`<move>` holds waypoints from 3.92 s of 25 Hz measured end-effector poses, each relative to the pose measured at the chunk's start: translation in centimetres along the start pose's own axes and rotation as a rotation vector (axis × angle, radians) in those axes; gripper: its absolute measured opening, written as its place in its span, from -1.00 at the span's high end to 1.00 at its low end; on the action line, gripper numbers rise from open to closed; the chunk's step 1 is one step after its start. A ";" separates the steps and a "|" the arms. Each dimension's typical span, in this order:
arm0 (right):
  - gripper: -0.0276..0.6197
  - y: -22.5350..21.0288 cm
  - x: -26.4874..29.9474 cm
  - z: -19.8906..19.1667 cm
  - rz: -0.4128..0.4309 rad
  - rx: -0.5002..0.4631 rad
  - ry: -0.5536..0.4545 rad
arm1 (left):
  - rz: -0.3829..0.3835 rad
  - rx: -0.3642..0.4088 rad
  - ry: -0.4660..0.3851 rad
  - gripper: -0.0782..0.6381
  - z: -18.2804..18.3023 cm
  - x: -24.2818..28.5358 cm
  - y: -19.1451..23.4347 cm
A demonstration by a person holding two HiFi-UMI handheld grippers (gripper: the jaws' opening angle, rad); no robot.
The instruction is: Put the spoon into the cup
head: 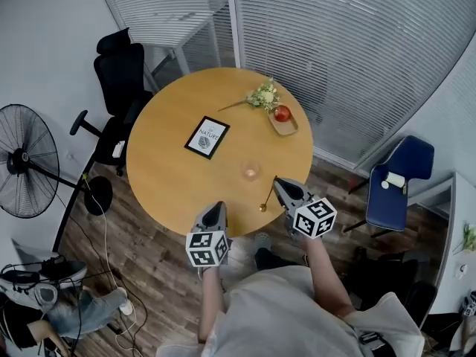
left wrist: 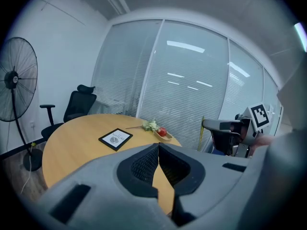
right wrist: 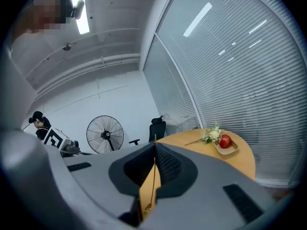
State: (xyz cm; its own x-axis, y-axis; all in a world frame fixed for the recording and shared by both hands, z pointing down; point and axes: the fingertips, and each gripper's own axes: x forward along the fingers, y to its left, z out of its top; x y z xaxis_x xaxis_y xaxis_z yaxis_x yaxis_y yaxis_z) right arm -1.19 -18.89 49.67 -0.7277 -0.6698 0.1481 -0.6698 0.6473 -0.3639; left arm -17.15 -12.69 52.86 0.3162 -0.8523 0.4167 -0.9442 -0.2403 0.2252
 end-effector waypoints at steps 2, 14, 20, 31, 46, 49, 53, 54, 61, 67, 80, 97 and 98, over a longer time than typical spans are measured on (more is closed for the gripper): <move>0.91 -0.9 1.3 0.6 0.007 -0.001 0.001 | 0.008 -0.005 -0.001 0.76 0.6 1.2 0.6; 0.91 -5.8 6.8 1.2 0.043 0.026 0.006 | 0.034 0.014 0.028 0.76 2.0 7.6 2.5; 0.91 -8.1 8.4 1.5 0.042 0.045 0.007 | 0.035 0.022 0.045 0.76 2.4 10.0 2.8; 0.91 -9.0 9.8 0.4 0.049 0.059 0.002 | 0.082 -0.009 0.061 0.76 0.8 9.9 3.6; 0.91 -8.7 10.4 0.2 -0.010 0.036 -0.051 | 0.039 0.028 0.079 0.76 0.3 9.8 3.3; 0.91 -8.8 10.7 0.5 -0.025 0.020 -0.062 | 0.013 0.036 0.074 0.76 0.8 10.6 3.3; 0.91 -9.5 11.2 0.9 -0.065 0.015 -0.082 | -0.040 0.064 0.078 0.76 1.5 12.0 2.8; 0.91 -9.7 11.5 0.9 -0.074 0.013 -0.084 | -0.050 0.069 0.079 0.76 1.6 12.3 2.8; 0.91 -10.9 13.7 0.9 -0.117 -0.019 -0.069 | -0.079 0.084 0.083 0.76 3.4 14.2 4.3; 0.91 -11.4 14.5 0.1 -0.165 0.011 -0.075 | -0.067 0.059 0.097 0.76 2.7 13.6 5.2; 0.91 -10.6 16.2 -3.1 -0.148 -0.075 -0.029 | -0.058 0.044 0.118 0.76 1.3 12.8 5.8; 0.91 -11.8 15.6 -6.0 -0.125 -0.049 0.070 | -0.072 0.040 0.122 0.76 1.0 13.4 4.9; 0.91 -11.9 15.5 -6.1 -0.126 -0.046 0.073 | -0.074 0.041 0.121 0.76 1.0 13.5 4.8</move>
State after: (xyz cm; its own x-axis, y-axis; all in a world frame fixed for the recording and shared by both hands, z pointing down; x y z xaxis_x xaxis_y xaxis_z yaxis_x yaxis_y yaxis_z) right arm -5.44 -34.76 61.93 -0.6447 -0.7200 0.2568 -0.7617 0.5766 -0.2957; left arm -17.51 -25.81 58.62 0.3918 -0.7700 0.5036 -0.9200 -0.3217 0.2238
